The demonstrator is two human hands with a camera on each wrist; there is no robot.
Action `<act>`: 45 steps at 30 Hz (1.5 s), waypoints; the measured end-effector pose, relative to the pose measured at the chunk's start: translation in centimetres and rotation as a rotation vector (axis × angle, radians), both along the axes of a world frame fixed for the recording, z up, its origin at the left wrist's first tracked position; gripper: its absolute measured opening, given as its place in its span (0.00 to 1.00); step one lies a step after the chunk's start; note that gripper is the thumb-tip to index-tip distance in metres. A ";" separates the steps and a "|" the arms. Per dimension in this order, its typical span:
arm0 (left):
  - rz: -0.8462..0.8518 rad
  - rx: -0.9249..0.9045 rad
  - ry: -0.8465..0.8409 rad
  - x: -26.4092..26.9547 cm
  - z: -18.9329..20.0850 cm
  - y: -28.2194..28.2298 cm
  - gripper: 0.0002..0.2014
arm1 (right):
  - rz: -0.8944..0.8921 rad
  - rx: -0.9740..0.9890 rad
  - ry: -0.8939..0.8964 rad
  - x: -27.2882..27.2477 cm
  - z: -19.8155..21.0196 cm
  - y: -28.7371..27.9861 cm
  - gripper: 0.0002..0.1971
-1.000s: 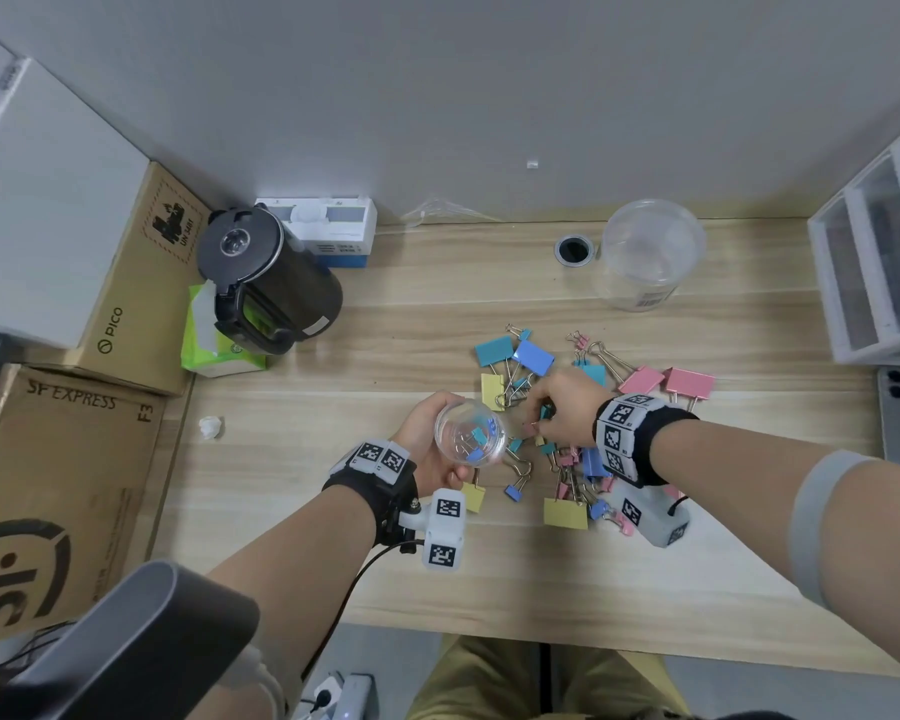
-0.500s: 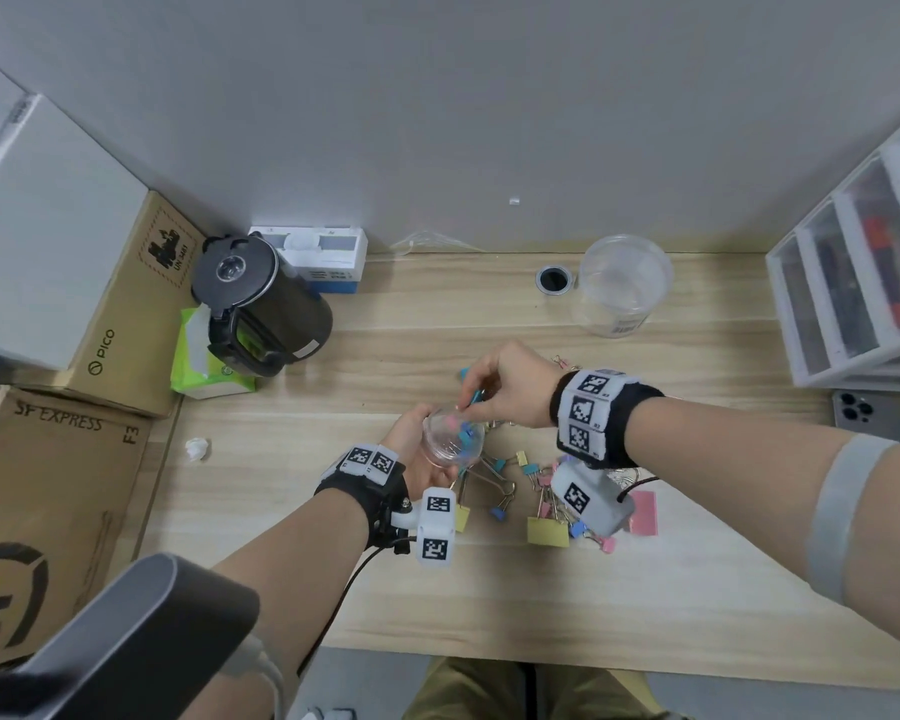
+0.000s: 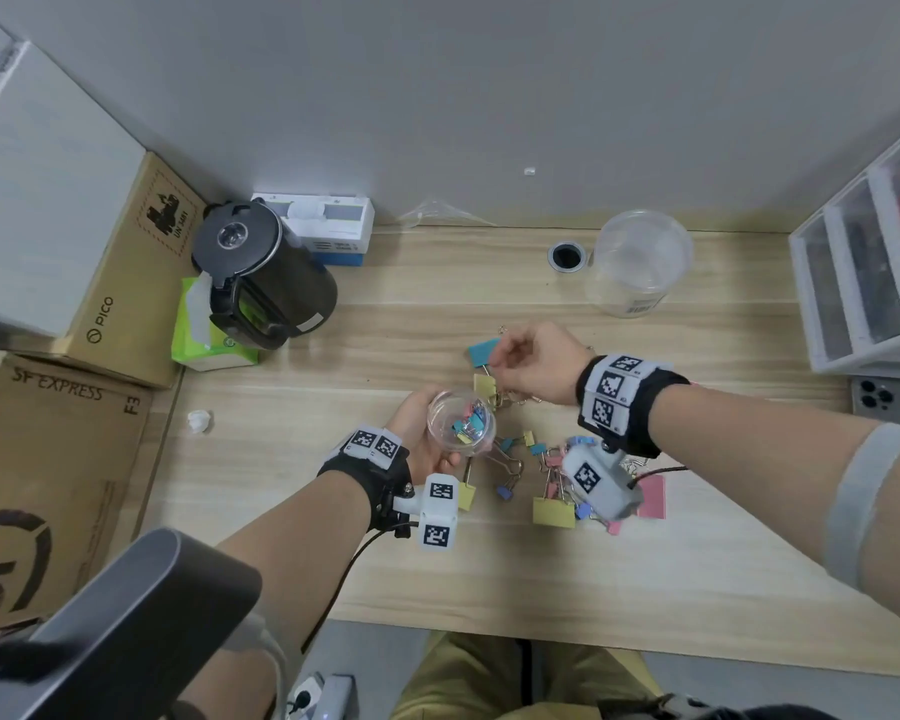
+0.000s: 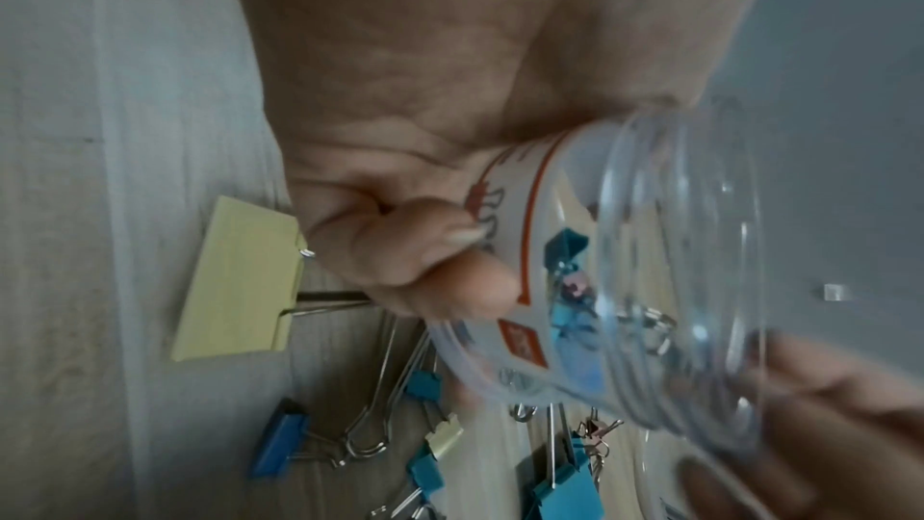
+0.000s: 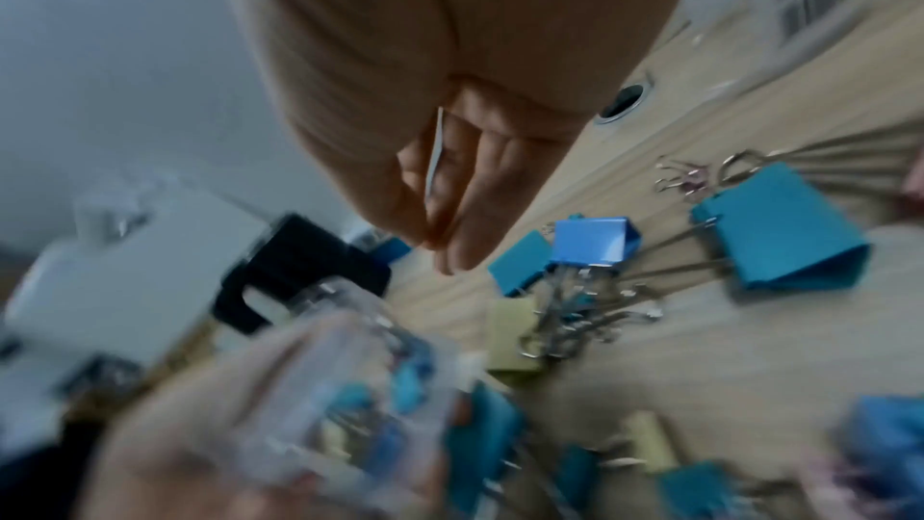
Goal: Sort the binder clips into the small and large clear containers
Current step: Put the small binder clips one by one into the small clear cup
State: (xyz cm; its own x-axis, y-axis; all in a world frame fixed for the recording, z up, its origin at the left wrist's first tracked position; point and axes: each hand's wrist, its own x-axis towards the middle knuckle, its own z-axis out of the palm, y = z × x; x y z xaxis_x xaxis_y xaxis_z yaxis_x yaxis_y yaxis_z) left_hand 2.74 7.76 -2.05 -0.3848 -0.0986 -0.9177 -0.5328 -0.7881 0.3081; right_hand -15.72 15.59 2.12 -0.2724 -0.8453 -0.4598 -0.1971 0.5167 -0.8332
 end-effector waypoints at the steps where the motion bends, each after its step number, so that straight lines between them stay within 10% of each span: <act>1: -0.004 0.011 0.007 0.1 0.2 0.1 0.25 | 0.092 0.042 0.154 -0.3 -0.6 0.5 0.06; 5: -0.030 0.051 0.029 0.3 0.5 0.5 0.20 | 0.571 0.281 0.592 0.2 -3.0 2.7 0.11; 11: -0.088 0.083 0.049 1.0 -0.6 0.1 0.24 | 0.684 0.299 0.832 1.8 -6.1 3.6 0.20; 23: -0.097 0.088 0.049 1.1 -0.4 -0.3 0.27 | 0.470 0.336 0.564 1.4 -6.2 3.0 0.13; 36: -0.032 0.028 0.011 0.1 1.1 -0.7 0.28 | 0.098 -0.063 0.079 0.0 1.1 -0.5 0.07; 40: -0.035 -0.020 0.018 -0.3 1.0 -0.4 0.26 | 0.288 -0.139 0.154 2.4 2.0 -0.5 0.04; 45: 0.001 0.034 0.006 0.9 0.7 -0.2 0.27 | 0.045 -0.083 0.220 1.8 0.0 0.3 0.03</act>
